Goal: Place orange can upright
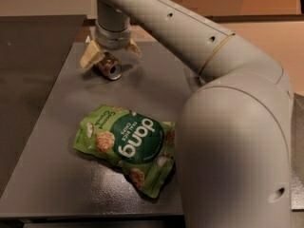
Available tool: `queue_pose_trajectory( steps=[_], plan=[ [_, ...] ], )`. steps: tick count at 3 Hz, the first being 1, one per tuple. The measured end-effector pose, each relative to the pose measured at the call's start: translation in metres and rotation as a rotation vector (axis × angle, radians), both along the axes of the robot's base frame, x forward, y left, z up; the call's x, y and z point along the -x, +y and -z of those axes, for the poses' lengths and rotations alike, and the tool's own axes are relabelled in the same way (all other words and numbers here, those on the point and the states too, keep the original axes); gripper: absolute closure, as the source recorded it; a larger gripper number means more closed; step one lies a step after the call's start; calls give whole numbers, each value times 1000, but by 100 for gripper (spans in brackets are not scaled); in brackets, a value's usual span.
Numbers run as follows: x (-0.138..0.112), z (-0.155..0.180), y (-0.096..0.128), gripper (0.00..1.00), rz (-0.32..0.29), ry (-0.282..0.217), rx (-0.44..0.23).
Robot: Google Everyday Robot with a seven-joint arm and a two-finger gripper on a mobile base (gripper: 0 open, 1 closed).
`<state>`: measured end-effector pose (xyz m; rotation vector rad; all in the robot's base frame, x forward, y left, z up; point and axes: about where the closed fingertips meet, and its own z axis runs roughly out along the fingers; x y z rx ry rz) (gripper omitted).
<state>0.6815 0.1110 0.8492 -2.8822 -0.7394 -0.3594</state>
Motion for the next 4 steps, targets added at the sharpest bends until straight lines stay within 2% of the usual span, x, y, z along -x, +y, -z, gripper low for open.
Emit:
queue_pose_trajectory(
  steps=[1,2,3,4],
  plan=[
    [-1,4,1,17,-52,-11,30],
    [-2,6,0,42,-72,-25,49],
    [-2,0,-2,65,-69,-49,46],
    [0,-18,1,87,-28,-80,3]
  ],
)
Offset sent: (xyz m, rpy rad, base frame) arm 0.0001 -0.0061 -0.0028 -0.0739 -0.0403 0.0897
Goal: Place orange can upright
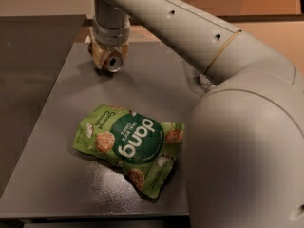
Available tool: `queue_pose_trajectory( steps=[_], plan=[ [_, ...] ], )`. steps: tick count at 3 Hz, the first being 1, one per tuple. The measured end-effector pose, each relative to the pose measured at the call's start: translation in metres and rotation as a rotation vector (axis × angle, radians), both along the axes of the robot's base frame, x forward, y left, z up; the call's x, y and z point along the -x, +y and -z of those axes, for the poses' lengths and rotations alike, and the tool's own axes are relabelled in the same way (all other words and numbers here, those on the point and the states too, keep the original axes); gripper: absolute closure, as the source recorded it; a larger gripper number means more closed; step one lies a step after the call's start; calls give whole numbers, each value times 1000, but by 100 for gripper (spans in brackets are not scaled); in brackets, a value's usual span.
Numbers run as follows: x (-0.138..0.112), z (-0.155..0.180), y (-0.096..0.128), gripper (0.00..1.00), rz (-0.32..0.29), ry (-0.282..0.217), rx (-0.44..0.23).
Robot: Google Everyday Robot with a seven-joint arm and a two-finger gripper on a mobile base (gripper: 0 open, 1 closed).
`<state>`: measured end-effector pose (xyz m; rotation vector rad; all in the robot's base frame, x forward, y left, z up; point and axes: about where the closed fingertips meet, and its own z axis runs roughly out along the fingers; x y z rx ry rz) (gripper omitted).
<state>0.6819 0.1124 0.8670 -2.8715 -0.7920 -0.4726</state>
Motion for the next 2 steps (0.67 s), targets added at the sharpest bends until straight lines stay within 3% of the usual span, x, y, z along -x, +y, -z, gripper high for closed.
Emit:
queue_pose_trajectory(
  steps=[1,2],
  plan=[
    [5,-27,6,100,97,-15,-86],
    [14,-49,14,100,235,-11,-185]
  ],
)
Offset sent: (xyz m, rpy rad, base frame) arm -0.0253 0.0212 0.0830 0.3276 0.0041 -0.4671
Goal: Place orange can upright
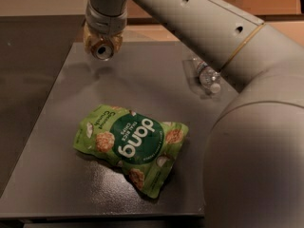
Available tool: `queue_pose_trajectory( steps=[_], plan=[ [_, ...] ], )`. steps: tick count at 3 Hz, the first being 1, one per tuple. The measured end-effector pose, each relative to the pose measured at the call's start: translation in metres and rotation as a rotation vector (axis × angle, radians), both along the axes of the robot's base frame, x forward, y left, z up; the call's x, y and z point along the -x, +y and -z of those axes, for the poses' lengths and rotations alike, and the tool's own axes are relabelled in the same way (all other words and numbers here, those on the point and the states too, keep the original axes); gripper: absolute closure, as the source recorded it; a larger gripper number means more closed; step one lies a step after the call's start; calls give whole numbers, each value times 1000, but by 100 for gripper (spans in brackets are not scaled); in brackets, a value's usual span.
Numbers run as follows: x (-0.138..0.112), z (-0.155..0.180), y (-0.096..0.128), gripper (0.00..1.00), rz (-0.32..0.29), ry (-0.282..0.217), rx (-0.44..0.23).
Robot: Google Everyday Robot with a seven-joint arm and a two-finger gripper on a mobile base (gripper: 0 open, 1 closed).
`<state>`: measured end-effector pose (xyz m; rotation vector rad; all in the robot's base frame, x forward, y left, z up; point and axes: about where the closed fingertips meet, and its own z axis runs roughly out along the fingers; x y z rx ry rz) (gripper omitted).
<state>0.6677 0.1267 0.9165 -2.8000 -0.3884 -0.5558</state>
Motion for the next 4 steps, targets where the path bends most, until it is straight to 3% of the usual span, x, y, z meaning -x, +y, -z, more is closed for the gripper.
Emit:
queue_pose_trajectory(
  steps=[2,4],
  plan=[
    [12,-28,13,100,289,23,-176],
    [21,-33,11,100,565,31,-302]
  ],
)
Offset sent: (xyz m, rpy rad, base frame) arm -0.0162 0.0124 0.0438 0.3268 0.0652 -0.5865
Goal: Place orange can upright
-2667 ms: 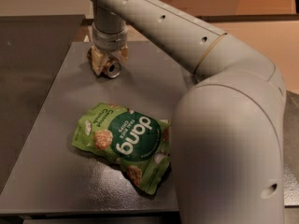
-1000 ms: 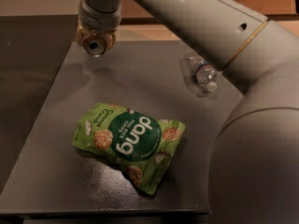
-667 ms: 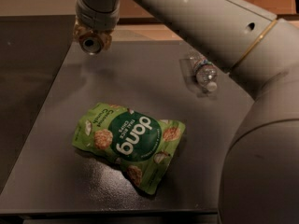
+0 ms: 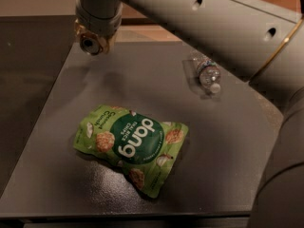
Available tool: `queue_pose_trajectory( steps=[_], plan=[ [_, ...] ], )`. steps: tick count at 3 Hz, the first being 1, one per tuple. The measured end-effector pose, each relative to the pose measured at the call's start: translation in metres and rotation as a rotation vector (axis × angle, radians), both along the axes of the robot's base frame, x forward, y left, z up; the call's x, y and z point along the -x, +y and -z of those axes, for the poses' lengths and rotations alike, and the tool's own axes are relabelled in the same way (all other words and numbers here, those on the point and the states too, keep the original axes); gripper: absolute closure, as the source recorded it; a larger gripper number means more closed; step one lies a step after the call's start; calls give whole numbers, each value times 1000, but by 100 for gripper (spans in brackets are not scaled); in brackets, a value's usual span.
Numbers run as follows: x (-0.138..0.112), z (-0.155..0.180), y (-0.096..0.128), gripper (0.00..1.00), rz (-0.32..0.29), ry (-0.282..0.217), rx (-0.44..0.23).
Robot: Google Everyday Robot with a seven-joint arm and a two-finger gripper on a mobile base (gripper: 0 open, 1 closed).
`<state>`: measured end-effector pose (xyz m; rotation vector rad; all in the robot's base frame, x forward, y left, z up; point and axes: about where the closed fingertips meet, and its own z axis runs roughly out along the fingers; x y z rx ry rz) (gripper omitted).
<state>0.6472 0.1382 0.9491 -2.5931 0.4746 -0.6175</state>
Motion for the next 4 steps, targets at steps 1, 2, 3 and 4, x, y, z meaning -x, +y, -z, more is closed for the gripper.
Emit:
queue_pose_trajectory(
  steps=[1,2,3,4],
  plan=[
    [5,1,1,100,98,27,-65],
    [6,1,1,100,118,36,-78],
    [4,1,0,100,151,78,-105],
    [-5,-3,-25,100,296,223,-220]
  ],
)
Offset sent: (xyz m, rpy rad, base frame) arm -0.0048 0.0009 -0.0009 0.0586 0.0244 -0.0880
